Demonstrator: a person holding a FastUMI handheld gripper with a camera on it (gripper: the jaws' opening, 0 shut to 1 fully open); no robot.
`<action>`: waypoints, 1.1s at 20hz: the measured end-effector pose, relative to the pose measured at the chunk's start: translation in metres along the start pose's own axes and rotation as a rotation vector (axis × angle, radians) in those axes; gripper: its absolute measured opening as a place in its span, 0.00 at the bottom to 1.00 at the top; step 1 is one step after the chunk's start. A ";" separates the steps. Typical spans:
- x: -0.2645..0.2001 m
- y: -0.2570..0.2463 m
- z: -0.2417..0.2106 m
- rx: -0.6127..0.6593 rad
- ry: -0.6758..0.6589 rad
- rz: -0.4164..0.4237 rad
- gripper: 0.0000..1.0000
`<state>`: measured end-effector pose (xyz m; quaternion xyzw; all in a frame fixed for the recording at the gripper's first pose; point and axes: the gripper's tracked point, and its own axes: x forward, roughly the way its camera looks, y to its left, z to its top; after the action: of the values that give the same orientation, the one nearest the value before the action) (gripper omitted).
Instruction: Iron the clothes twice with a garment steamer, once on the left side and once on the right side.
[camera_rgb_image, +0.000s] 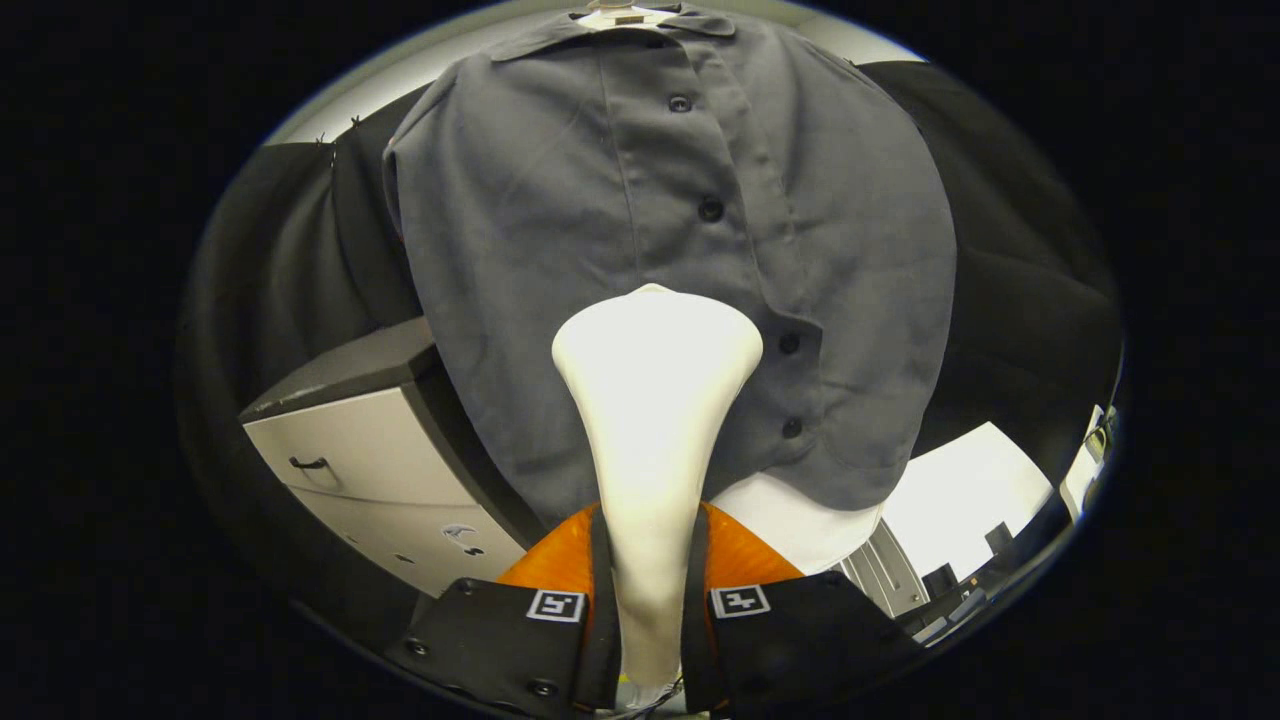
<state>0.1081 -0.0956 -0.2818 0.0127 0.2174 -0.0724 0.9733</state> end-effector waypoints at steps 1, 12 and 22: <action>-0.006 0.000 0.013 -0.012 -0.016 0.003 0.32; -0.068 -0.007 0.167 -0.083 -0.189 0.019 0.32; -0.087 -0.074 0.286 -0.098 -0.305 -0.015 0.32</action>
<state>0.1403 -0.1735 0.0148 -0.0477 0.0705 -0.0699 0.9939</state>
